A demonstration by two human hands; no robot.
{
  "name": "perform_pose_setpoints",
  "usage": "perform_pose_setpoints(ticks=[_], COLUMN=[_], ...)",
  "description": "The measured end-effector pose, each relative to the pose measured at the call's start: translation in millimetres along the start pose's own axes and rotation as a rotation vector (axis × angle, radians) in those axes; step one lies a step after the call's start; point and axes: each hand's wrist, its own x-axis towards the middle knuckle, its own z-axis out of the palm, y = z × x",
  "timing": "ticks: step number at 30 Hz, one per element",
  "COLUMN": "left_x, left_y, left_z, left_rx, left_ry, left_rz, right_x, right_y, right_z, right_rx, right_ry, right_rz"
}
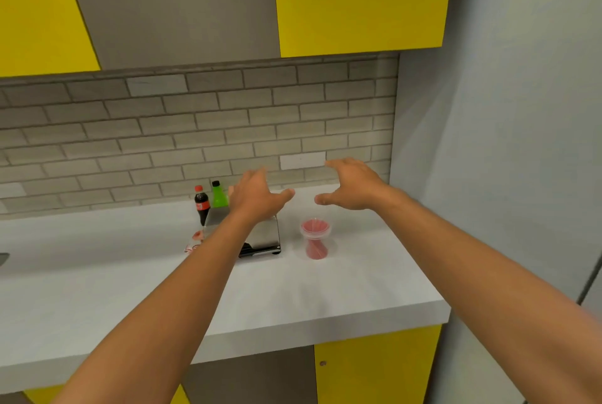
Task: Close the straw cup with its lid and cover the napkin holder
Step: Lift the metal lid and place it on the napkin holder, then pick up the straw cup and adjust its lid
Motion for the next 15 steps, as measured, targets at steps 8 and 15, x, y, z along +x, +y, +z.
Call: perform_pose_setpoints(ticks=[8,15], left_x=[9,21], left_y=[20,39], left_z=[-27,-70], left_rx=[0.082,0.229], left_ry=[0.061,0.149], left_rz=[0.023,0.118], right_x=[2,5], right_y=[0,-11], right_z=[-42,-91], right_rx=[-0.016,0.023], right_ry=[0.057,0.193], right_rz=[-0.039,-0.117])
